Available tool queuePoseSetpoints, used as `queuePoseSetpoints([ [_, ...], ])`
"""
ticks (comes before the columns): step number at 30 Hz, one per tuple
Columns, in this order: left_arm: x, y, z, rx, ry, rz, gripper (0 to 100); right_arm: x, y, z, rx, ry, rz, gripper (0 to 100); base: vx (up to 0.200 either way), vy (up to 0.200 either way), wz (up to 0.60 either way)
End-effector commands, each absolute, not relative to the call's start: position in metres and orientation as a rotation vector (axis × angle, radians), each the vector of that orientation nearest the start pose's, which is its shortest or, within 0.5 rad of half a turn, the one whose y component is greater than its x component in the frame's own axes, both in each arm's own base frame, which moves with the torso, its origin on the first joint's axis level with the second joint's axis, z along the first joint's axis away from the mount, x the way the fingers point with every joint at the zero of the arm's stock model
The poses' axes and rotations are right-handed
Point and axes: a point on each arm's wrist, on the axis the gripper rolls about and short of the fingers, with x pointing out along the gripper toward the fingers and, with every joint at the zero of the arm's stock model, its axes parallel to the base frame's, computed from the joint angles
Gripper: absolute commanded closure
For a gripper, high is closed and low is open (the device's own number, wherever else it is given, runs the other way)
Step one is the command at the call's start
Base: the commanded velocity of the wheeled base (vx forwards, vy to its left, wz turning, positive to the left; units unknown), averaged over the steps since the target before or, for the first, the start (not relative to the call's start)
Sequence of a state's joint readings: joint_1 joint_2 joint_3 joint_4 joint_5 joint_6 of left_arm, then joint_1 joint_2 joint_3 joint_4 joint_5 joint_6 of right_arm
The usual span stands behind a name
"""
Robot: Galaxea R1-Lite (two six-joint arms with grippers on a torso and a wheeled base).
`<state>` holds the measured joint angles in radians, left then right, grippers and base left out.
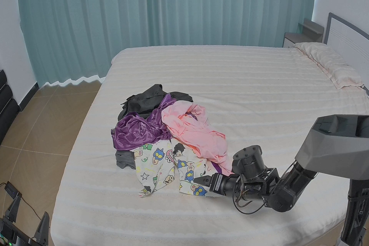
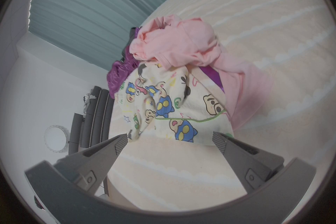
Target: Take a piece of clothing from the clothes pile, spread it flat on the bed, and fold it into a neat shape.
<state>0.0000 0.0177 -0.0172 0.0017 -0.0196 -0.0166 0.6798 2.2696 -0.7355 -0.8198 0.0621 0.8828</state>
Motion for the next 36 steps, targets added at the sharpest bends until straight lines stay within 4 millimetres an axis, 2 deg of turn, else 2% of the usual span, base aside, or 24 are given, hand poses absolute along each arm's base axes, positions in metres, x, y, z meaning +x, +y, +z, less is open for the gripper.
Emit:
queuePoseSetpoints([
  [1,-0.023,0.0,0.075,-0.015,0.002,-0.02,0,0.281,0.226,-0.024,0.56,0.965,0.333,0,0.0,0.0,0.0],
  [9,-0.023,0.0,0.075,-0.017,0.002,-0.02,0,0.285,0.224,-0.021,0.477,0.91,0.321,0,0.0,0.0,0.0],
  [17,-0.023,0.0,0.075,-0.017,0.002,-0.018,0,0.288,0.215,-0.016,0.464,0.887,0.297,0,0.0,0.0,0.0],
  [20,-0.023,0.0,0.075,-0.017,0.002,-0.02,0,0.288,0.218,-0.026,0.45,0.907,0.295,0,0.0,0.0,0.0],
  [26,-0.023,0.0,0.075,-0.017,0.002,-0.021,0,0.292,0.228,-0.032,0.421,0.9,0.324,0,0.0,0.0,0.0],
  [36,-0.023,0.0,0.075,-0.017,0.002,-0.018,0,0.306,0.262,-0.029,0.384,0.921,0.359,0,0.0,0.0,0.0],
])
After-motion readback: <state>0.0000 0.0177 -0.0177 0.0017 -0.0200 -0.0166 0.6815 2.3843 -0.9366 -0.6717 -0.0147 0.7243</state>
